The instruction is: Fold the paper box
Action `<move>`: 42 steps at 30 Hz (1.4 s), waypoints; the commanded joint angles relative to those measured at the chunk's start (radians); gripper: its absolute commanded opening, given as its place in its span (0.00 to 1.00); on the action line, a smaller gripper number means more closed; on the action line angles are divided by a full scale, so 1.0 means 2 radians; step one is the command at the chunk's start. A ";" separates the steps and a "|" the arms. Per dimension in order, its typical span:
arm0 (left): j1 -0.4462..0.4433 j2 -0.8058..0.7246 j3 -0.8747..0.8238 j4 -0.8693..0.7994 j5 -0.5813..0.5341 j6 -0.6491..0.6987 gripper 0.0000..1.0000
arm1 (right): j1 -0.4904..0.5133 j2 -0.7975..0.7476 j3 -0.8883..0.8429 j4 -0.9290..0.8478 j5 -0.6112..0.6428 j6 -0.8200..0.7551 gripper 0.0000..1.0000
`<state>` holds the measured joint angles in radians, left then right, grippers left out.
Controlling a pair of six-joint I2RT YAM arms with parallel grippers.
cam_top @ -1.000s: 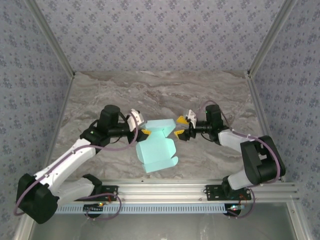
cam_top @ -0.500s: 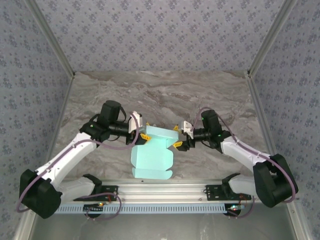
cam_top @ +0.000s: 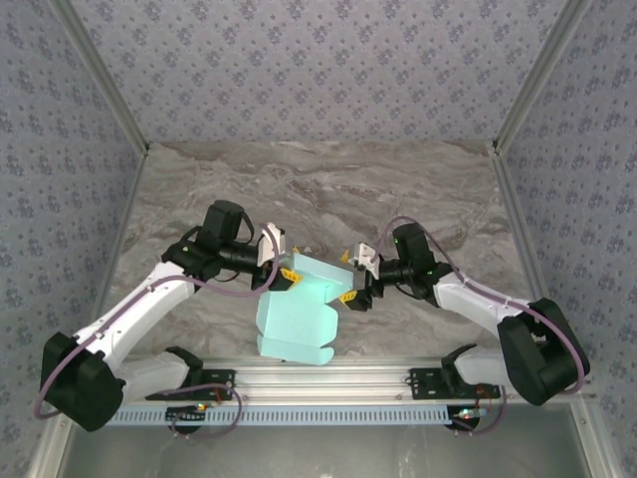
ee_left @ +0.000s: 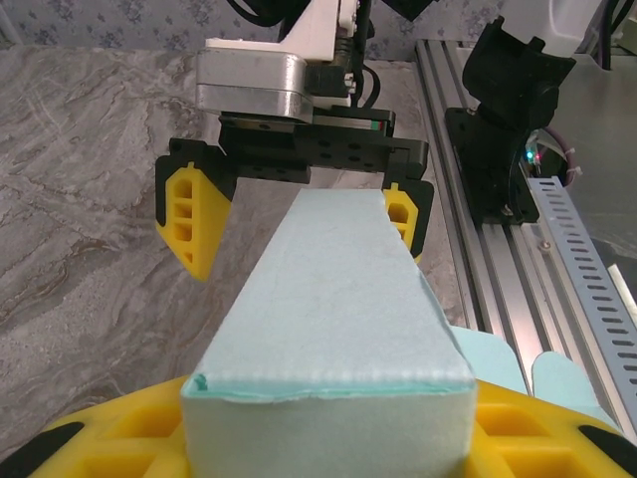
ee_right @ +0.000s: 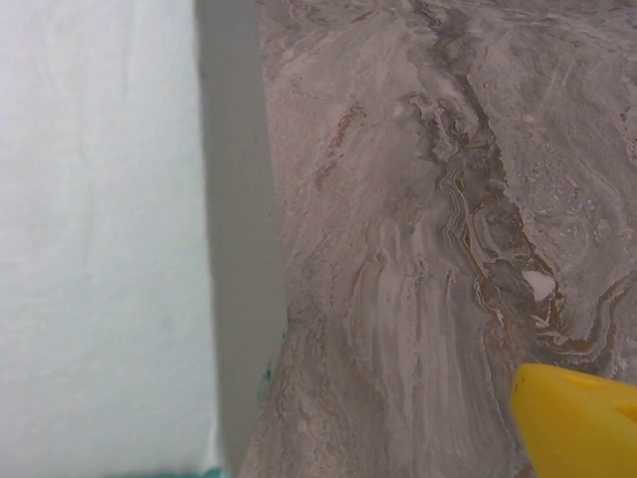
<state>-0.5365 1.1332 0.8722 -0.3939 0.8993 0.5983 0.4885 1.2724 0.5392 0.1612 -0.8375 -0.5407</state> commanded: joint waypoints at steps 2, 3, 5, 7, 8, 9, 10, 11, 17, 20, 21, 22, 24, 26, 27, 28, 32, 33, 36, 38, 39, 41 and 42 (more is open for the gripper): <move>-0.009 -0.011 0.017 -0.009 0.007 0.026 0.33 | 0.021 -0.006 -0.001 0.042 0.037 -0.008 0.98; -0.009 -0.010 0.019 -0.017 0.007 0.031 0.33 | 0.019 -0.010 -0.006 0.046 0.040 -0.009 0.98; -0.010 -0.006 0.028 -0.047 0.006 0.052 0.34 | 0.013 -0.016 -0.007 0.031 0.007 -0.031 1.00; -0.010 -0.001 0.036 -0.080 -0.001 0.075 0.34 | 0.013 -0.021 0.006 -0.033 -0.014 -0.080 1.00; -0.009 -0.001 0.035 -0.088 -0.006 0.080 0.34 | 0.016 -0.026 0.012 -0.060 -0.012 -0.100 1.00; -0.009 -0.001 0.031 -0.087 -0.010 0.083 0.34 | 0.019 -0.032 0.013 -0.070 -0.006 -0.107 1.00; -0.009 -0.003 0.028 -0.084 -0.012 0.082 0.34 | 0.022 -0.037 0.010 -0.068 -0.005 -0.110 1.00; -0.009 -0.004 0.027 -0.078 -0.013 0.080 0.34 | 0.024 -0.042 0.004 -0.061 -0.009 -0.113 1.00; -0.009 -0.013 0.028 -0.061 -0.039 0.078 0.32 | 0.016 -0.043 -0.002 -0.075 0.002 -0.122 1.00; -0.006 -0.015 0.031 -0.063 -0.036 0.078 0.32 | 0.016 -0.042 -0.009 -0.055 0.000 -0.112 1.00; -0.005 -0.015 0.030 -0.063 -0.035 0.079 0.32 | 0.017 -0.041 -0.009 -0.050 0.001 -0.108 0.99; -0.005 -0.016 0.030 -0.060 -0.033 0.075 0.32 | 0.019 -0.040 -0.007 -0.047 0.009 -0.106 0.98; -0.005 -0.015 0.026 -0.045 -0.026 0.061 0.32 | 0.024 -0.042 -0.006 -0.036 0.021 -0.096 0.95; -0.005 -0.012 0.024 -0.031 -0.014 0.049 0.32 | 0.035 -0.043 -0.012 -0.013 0.042 -0.089 0.87; -0.005 -0.011 0.024 -0.028 -0.009 0.045 0.32 | 0.038 -0.043 -0.017 0.002 0.048 -0.089 0.85; -0.006 -0.010 0.024 -0.024 -0.005 0.041 0.32 | 0.041 -0.042 -0.022 0.019 0.056 -0.086 0.83; -0.005 -0.011 0.017 -0.006 0.001 0.026 0.32 | 0.047 -0.043 -0.020 0.031 0.065 -0.075 0.77; -0.006 -0.011 0.018 -0.008 0.002 0.026 0.32 | 0.049 -0.043 -0.021 0.035 0.067 -0.073 0.75; -0.005 -0.011 0.020 -0.013 0.001 0.027 0.32 | 0.048 -0.039 -0.025 0.049 0.069 -0.067 0.67; -0.006 -0.014 0.014 0.001 0.001 0.015 0.32 | 0.048 -0.039 -0.022 0.047 0.075 -0.060 0.61; -0.006 -0.014 0.012 0.006 0.003 0.011 0.32 | 0.047 -0.039 -0.023 0.050 0.077 -0.056 0.57; -0.007 -0.012 0.011 0.008 0.006 0.008 0.33 | 0.048 -0.038 -0.029 0.070 0.077 -0.045 0.57; -0.007 -0.012 0.011 0.007 0.006 0.009 0.32 | 0.047 -0.037 -0.032 0.081 0.080 -0.040 0.56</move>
<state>-0.5495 1.1255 0.9043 -0.3992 0.8501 0.6407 0.5797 1.1976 0.4950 0.2489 -0.7055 -0.6617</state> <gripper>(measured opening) 0.433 0.566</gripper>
